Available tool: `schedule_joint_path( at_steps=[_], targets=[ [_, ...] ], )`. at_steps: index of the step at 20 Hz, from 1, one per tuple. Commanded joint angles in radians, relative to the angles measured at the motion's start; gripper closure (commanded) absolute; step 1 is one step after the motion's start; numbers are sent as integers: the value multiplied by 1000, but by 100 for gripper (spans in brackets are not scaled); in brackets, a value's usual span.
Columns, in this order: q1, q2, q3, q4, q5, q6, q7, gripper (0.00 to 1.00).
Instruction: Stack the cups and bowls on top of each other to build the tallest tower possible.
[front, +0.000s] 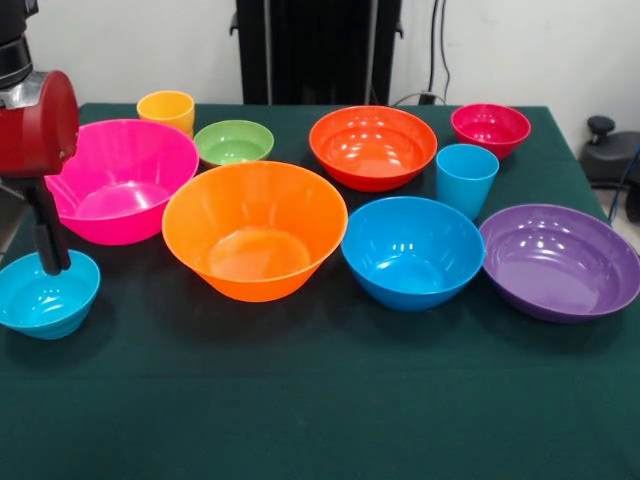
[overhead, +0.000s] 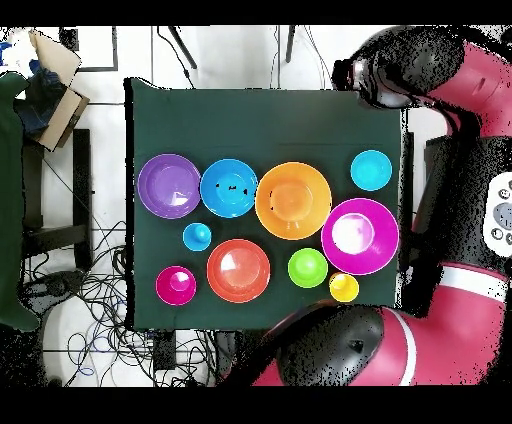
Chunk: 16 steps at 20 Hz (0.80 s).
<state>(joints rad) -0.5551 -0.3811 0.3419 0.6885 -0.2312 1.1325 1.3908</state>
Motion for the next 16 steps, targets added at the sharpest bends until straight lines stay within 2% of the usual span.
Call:
schedule_joint_path(
  at_steps=[1, 5, 9, 16],
  targets=[
    [-13, -71, 44, 309, -31, -166, -194, 0],
    [-28, -108, 48, 411, -37, -252, -159, 0],
    [-50, -116, 61, 458, -35, -272, -161, 0],
    [-61, -46, 88, 391, -37, -239, -191, 0]
  ],
)
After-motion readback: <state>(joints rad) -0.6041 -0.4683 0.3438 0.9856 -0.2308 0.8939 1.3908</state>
